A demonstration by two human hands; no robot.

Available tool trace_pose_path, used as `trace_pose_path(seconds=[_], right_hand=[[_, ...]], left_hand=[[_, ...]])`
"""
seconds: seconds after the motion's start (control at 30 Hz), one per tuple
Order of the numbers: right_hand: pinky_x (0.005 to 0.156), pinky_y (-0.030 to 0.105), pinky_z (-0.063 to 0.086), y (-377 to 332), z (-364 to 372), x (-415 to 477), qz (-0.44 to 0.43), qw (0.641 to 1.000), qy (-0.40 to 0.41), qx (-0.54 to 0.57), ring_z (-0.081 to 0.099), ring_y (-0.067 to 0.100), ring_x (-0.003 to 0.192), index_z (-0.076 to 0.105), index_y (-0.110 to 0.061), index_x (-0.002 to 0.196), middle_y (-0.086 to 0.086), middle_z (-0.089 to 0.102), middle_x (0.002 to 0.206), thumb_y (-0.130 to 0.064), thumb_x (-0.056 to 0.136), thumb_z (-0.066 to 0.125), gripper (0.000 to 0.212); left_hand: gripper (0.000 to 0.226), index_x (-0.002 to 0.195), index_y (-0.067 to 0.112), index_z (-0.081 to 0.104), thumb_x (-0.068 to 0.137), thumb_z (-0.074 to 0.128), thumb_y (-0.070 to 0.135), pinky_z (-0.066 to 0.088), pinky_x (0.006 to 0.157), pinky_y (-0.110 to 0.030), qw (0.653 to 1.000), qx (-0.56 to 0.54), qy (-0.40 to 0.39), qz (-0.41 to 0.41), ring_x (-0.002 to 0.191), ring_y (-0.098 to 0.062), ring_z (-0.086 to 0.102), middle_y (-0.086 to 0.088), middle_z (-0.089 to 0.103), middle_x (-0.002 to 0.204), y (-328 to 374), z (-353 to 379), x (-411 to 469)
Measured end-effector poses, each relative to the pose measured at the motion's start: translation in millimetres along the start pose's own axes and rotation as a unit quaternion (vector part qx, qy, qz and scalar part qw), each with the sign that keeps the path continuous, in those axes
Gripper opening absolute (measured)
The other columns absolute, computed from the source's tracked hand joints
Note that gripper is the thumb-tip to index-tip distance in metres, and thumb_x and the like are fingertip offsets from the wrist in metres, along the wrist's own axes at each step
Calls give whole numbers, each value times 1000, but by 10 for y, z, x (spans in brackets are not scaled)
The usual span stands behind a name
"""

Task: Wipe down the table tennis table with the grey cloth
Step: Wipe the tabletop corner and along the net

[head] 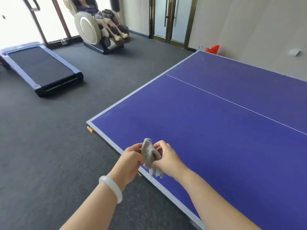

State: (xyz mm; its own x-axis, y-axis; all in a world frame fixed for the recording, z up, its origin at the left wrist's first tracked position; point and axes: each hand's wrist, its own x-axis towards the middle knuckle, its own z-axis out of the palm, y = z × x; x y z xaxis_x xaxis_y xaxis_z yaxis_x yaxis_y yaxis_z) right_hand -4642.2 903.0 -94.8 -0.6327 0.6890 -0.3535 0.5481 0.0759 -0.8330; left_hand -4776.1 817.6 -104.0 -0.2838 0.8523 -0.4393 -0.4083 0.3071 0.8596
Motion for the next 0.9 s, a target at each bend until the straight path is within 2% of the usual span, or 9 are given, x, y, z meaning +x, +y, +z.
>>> trace_pose_path(seconds=[0.07,0.17,0.3,0.33,0.47,0.53,0.67,0.8,0.9], right_hand=[[71,32,58,-313,470,129,-14,1000,-3,10,64,15,93,59,-25,107,-1,60,108,-12,77,76,36],[79,30,58,-710,1183,312,-20,999,-21,34,67,14,94,64,-20,107,-1,69,102,-5,82,74,31],[68,16,55,-1235,2052,542,-38,997,-36,63,67,5,89,59,-21,101,-2,70,100,-12,88,73,21],[71,17,55,-1351,2229,610,-46,996,-42,63,68,6,90,59,-20,101,-2,71,100,-15,90,72,18],[90,43,56,-1766,2751,973,-57,994,-82,52,69,25,99,65,-5,103,11,72,101,-13,92,69,14],[88,42,57,-1911,2924,1233,-50,991,-102,68,69,28,96,66,-1,101,17,71,100,-9,92,69,12],[63,22,54,-2115,3119,1873,-37,984,-137,108,67,10,72,65,-5,90,4,69,82,-12,94,67,8],[68,33,50,-2360,3094,2710,-18,977,-146,152,62,20,76,62,-5,89,10,66,84,-17,97,63,15],[63,32,45,-2606,2969,3349,-13,978,-122,167,57,21,73,61,-5,87,12,62,82,-16,98,60,16]], left_hand=[[58,115,-3,65,59,55,-14,53,88,-37,999,3,31,23,100,-30,69,-23,71,110,93,-574,-194],[38,108,5,69,78,62,-18,54,72,-22,994,38,81,56,87,-19,72,-12,75,96,207,-1365,-481],[27,96,16,72,87,63,-8,50,61,-16,981,61,166,77,71,-10,68,1,74,78,411,-2256,-733],[23,93,17,73,88,64,-4,49,60,-16,975,75,196,78,70,-9,66,2,74,77,463,-2446,-746],[12,90,12,73,93,62,10,47,63,-27,948,136,277,79,68,-12,60,-3,70,78,658,-3096,-641],[12,90,9,71,94,61,14,43,63,-27,937,162,299,78,67,-12,56,0,65,75,753,-3376,-524],[17,96,7,68,97,58,21,46,68,-34,928,193,313,65,73,-17,56,-3,64,82,981,-3887,-95],[19,94,9,67,99,58,26,52,77,-42,929,194,310,64,79,-22,60,-9,66,86,1385,-4326,568],[23,82,14,65,99,59,28,51,75,-41,931,198,303,58,76,-20,58,-2,63,77,1803,-4541,1072]])
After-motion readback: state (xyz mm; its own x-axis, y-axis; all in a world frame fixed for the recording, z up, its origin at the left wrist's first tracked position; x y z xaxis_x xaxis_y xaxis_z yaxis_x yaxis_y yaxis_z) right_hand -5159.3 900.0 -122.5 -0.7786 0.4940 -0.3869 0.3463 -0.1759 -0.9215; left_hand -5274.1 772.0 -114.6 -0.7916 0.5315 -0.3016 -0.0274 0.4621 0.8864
